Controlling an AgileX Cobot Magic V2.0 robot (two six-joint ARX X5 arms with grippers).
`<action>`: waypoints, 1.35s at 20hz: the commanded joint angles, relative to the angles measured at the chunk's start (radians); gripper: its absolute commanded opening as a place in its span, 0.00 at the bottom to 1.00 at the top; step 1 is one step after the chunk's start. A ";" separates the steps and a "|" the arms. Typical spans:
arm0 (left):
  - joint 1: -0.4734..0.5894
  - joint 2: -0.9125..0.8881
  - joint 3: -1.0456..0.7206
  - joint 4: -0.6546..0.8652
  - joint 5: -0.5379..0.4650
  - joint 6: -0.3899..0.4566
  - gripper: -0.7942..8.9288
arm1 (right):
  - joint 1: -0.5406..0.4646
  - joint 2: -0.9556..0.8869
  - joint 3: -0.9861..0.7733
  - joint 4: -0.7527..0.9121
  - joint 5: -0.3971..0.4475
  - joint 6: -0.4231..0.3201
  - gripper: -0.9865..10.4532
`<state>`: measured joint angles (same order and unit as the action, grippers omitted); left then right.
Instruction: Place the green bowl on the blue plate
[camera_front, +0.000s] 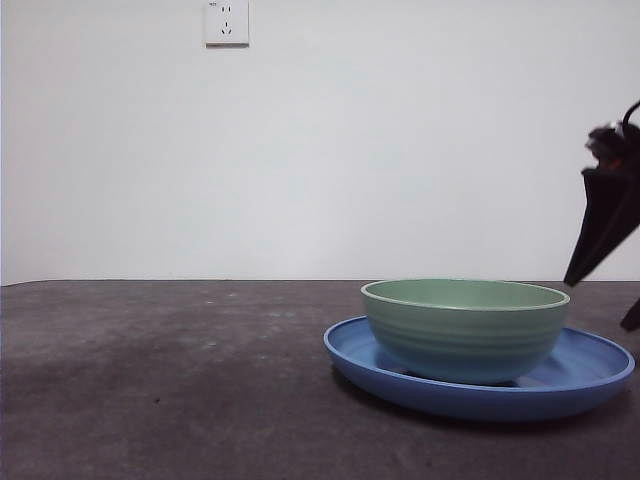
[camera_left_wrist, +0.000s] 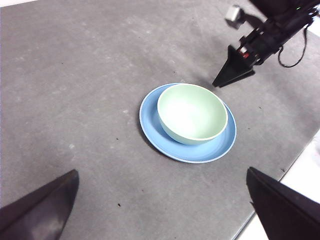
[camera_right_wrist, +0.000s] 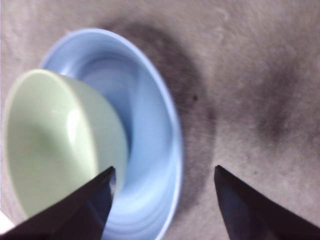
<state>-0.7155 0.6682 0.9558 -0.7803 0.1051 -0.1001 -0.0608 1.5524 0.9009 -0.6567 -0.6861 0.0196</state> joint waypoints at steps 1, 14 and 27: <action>-0.005 0.004 0.010 0.011 0.003 -0.010 0.76 | 0.000 0.049 0.014 0.013 -0.034 -0.034 0.33; -0.005 0.004 0.010 0.011 0.003 -0.010 0.76 | 0.073 0.149 0.014 0.070 0.015 -0.054 0.13; -0.005 0.004 0.010 0.011 0.003 -0.010 0.76 | 0.125 0.134 0.192 -0.057 0.060 0.017 0.09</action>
<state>-0.7155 0.6682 0.9558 -0.7803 0.1051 -0.1036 0.0570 1.6794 1.0763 -0.7124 -0.6128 0.0166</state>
